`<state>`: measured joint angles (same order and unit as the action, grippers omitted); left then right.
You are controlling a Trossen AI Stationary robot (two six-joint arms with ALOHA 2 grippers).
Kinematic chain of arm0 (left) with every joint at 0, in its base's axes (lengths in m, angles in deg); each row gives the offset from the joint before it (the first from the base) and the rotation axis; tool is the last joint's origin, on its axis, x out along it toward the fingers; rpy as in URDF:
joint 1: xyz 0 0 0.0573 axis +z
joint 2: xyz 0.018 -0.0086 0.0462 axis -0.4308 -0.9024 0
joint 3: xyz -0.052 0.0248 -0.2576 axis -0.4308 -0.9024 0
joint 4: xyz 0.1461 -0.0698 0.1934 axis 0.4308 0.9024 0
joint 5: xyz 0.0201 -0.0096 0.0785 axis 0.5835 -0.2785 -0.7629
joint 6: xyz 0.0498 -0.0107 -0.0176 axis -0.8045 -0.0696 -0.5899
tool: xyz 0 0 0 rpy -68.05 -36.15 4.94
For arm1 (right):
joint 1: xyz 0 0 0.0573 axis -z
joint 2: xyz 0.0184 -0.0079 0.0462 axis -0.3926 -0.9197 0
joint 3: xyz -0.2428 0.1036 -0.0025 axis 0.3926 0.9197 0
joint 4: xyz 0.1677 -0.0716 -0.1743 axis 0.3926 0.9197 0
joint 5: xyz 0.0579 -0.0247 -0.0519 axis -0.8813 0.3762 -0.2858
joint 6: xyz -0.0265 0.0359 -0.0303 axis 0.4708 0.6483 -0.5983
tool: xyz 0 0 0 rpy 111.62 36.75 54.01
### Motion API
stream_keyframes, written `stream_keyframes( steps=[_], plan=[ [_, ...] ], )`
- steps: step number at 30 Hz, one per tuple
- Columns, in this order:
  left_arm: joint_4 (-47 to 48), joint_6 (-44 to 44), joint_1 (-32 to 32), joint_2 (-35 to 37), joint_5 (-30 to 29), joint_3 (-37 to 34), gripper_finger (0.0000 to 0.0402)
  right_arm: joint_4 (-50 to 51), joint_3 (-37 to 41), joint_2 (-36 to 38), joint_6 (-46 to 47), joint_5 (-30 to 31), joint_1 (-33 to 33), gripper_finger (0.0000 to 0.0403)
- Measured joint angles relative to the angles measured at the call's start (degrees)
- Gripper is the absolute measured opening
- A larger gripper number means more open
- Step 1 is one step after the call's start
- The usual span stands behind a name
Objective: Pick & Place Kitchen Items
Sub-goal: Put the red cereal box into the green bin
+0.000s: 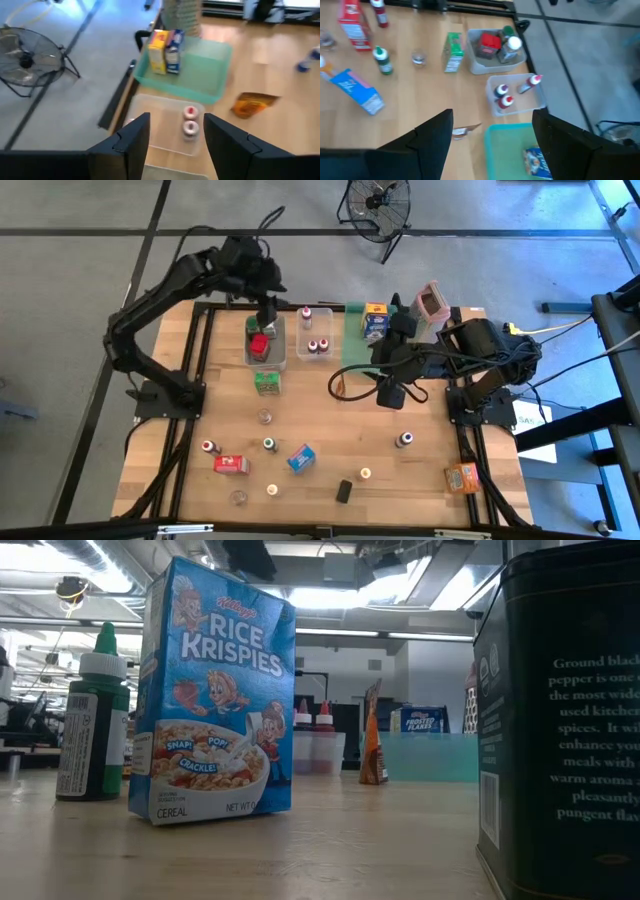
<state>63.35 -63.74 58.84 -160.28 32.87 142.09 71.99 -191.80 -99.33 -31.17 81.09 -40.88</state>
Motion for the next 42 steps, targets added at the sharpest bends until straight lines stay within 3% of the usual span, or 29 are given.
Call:
stream_keyframes(
  steps=[7, 14, 21, 29, 37, 42],
  plan=[
    [13.2, 7.3, -7.2, 2.5, 0.0, 0.0, 0.018, 0.1, 0.0, 0.0, 3.5, -5.4, -0.2, 0.0275],
    [25.6, 9.6, -16.9, 2.6, -0.1, -1.4, 0.018, 0.0, 0.0, -0.7, 6.8, -6.0, -3.2, 0.0275],
    [26.2, 6.2, -23.8, 2.9, -1.0, -9.2, 0.018, -0.5, 0.0, -2.2, 9.7, -5.9, -7.2, 0.0275],
    [26.2, 6.2, -24.8, 5.6, -7.7, -19.1, 0.018, -5.2, 0.0, -3.4, 11.8, -4.6, -8.6, 0.0275],
    [25.2, 5.5, -24.6, 11.9, -7.3, -20.5, 0.0186, -12.0, 0.0, -3.5, 11.4, 0.1, -8.0, 0.0275],
    [20.6, 6.1, -24.6, 15.7, -7.7, -20.5, 0.0224, -14.3, 0.0, -3.7, 11.3, 0.2, -8.0, 0.0275]
  ],
)
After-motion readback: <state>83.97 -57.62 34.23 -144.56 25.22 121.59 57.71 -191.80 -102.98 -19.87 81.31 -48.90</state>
